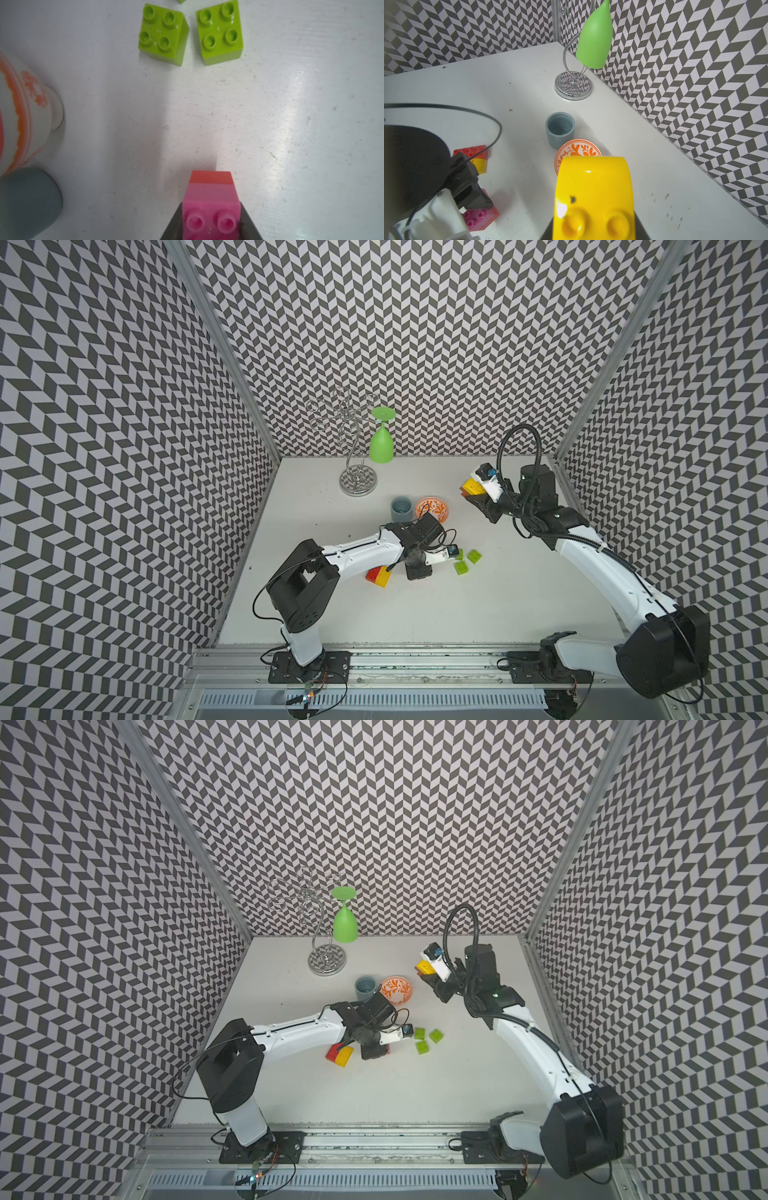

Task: Assemble the letter s with lego
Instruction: Move the lego brick at the center of the board.

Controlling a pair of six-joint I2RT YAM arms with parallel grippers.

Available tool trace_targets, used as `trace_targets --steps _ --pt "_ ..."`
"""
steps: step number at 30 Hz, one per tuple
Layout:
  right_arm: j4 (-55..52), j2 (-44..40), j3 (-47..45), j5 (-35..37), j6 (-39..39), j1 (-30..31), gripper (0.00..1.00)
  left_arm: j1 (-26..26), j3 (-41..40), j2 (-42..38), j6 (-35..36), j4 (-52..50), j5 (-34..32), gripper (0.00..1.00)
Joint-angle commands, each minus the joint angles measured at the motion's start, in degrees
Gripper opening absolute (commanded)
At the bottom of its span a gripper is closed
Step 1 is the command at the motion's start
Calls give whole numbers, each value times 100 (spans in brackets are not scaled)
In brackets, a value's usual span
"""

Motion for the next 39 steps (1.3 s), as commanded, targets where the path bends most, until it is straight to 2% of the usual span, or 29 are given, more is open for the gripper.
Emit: trace_targets --steps 1,7,16,20,23,28,32,36,39 --pt "357 -200 -41 -142 53 -35 19 -103 -99 105 642 85 425 33" --pt "396 -234 -100 -178 59 -30 19 -212 -125 235 755 14 500 42" --pt "353 -219 -76 -210 81 -26 18 -217 -123 66 631 138 236 75" --pt "230 -201 -11 -183 68 44 18 -200 3 -498 327 274 146 90" --pt "105 -112 26 23 54 267 18 -96 3 -1334 -38 531 60 93" --pt "29 81 -57 406 114 955 17 732 -492 -3112 -1096 1522 6 90" --pt "-95 343 -85 410 212 1508 16 1937 -1265 -4374 -2204 2574 19 88" --pt "-250 547 -166 255 232 1928 14 3043 -1771 -4916 -3227 2853 369 85" --pt "-357 672 -264 208 138 2266 14 3130 -2070 -4980 -3529 2849 355 85"
